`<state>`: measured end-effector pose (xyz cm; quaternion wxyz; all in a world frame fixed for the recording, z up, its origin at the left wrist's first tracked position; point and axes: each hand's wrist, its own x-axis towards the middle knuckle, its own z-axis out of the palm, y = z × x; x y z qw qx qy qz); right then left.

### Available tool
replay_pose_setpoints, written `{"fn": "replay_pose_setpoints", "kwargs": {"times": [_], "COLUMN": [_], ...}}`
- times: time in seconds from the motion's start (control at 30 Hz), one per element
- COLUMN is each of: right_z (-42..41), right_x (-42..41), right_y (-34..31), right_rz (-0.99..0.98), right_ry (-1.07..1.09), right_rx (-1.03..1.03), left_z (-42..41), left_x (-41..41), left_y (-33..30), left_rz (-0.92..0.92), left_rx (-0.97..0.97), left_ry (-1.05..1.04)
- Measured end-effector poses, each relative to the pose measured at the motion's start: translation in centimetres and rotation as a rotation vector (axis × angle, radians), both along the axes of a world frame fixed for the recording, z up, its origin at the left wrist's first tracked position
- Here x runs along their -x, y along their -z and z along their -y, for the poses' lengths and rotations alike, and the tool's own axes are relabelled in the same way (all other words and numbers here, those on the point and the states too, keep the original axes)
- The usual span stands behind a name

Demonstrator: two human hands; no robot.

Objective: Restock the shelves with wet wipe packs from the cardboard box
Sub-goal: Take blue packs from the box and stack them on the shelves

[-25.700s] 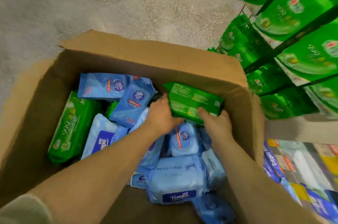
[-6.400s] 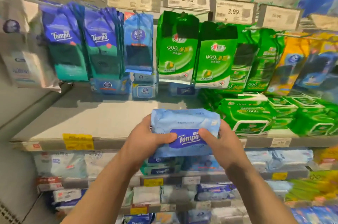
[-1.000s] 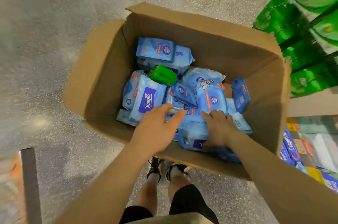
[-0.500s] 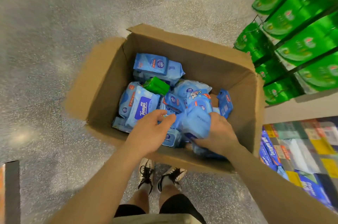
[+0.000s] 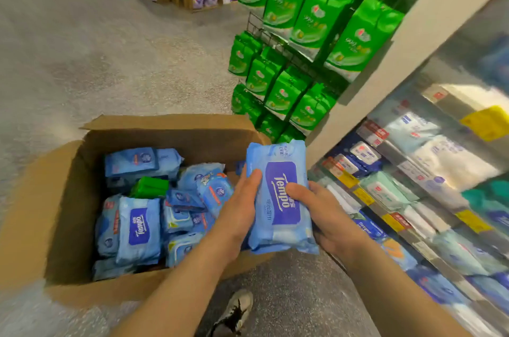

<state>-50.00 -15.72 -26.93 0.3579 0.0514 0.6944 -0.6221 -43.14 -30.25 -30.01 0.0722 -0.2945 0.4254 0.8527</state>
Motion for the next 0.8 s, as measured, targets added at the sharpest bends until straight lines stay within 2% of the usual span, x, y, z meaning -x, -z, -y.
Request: {"fn": "replay_pose_setpoints", "kwargs": {"times": [0.07,0.13,0.33,0.47,0.67,0.8], "right_z": [-2.3,-4.4,-11.5,-18.5,-31.0,-39.1], "right_x": [-0.7,-1.5,-3.4,-4.6,-6.3,-8.4], "right_y": [-1.4,-2.4,-5.7,-7.9,-9.0,-10.2], "right_rz": [-0.028,-0.041,-0.05,-0.133,-0.232,-0.323], "right_ry": [0.07,0.155,0.339,0.397,0.47,0.422], "right_rx": [-0.009,-0.032,0.002,0.041,-0.093,-0.185], "left_z": [-2.7,-5.3,-12.8,-19.4,-31.6,-39.5], "left_x": [0.2,0.5,1.2,1.3,0.7,0.8], "left_y": [-1.5,-2.3,-4.6,-6.9,-10.1,-9.5], "left_rz": [-0.05,-0.094,-0.208,-0.304,-0.317,-0.277], "left_rx": [-0.148,-0.205,-0.147,-0.14,-0.096,-0.095], "left_ry": [0.006,0.044,0.17,0.276,0.364,0.42]}}
